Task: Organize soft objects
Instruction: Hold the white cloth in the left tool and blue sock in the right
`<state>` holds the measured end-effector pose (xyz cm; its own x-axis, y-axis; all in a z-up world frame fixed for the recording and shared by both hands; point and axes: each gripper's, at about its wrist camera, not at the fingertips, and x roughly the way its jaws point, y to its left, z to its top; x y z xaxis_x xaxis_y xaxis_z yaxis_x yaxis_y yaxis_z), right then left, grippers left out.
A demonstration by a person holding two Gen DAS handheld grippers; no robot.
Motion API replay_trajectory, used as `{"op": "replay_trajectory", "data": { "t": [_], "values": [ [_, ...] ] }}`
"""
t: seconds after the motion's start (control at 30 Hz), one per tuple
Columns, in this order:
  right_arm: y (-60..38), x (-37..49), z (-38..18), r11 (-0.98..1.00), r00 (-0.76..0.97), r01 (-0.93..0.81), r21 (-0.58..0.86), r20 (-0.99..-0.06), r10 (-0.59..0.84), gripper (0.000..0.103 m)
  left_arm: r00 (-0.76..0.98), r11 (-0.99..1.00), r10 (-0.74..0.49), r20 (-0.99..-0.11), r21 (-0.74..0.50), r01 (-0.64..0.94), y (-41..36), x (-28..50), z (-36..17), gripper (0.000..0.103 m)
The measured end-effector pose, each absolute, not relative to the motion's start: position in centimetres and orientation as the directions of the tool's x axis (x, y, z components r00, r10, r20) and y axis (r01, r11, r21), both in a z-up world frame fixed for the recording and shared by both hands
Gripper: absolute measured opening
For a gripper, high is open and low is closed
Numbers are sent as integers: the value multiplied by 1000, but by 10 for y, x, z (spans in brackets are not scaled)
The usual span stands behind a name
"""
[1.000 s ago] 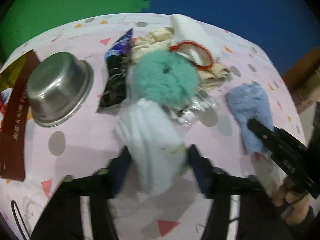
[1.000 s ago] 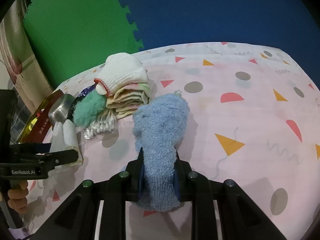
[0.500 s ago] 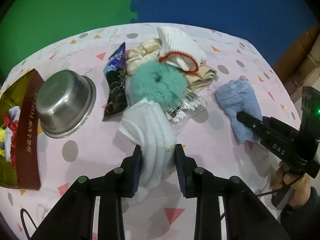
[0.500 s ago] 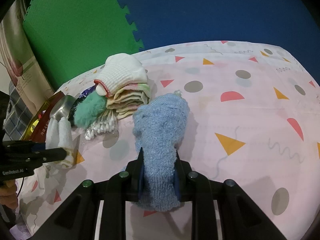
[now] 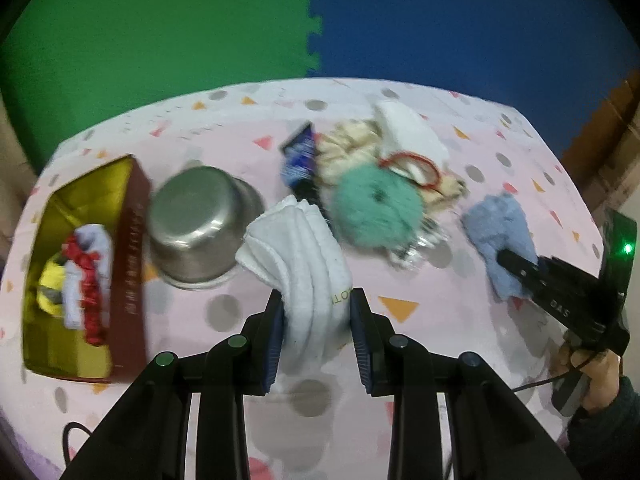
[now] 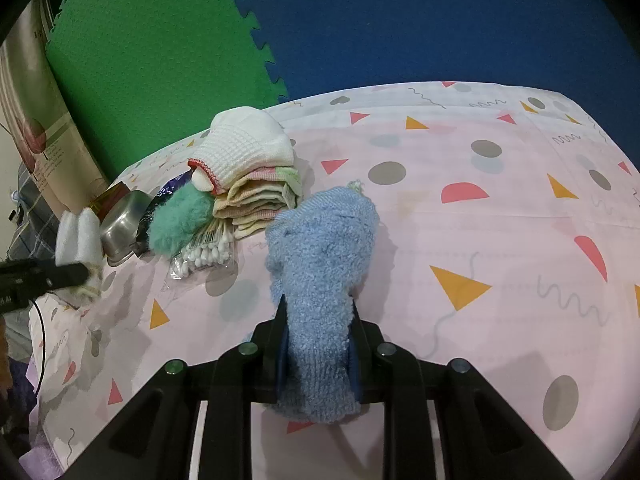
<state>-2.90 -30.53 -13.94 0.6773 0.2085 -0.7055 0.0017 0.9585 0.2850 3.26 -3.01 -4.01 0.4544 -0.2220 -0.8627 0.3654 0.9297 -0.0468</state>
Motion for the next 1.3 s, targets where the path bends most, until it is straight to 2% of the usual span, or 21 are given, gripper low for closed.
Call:
{"op": "replay_trajectory", "data": {
  "t": [0.4, 0.73, 1.13, 1.3],
  "values": [
    [-303, -29, -139, 963, 677, 2, 270, -709, 197, 23, 552, 991, -54, -832, 24, 133, 85, 56, -10, 29],
    [-299, -29, -139, 971, 676, 4, 241, -716, 175, 23, 510, 997, 81, -856, 76, -29, 162, 67, -35, 29],
    [-293, -29, -139, 981, 675, 10, 191, -725, 135, 24, 459, 994, 108, -882, 80, -79, 191, 76, -73, 30],
    [-291, -29, -138, 985, 674, 13, 171, -729, 118, 24, 462, 994, 100, -881, 67, -88, 199, 81, -78, 33]
  ]
}}
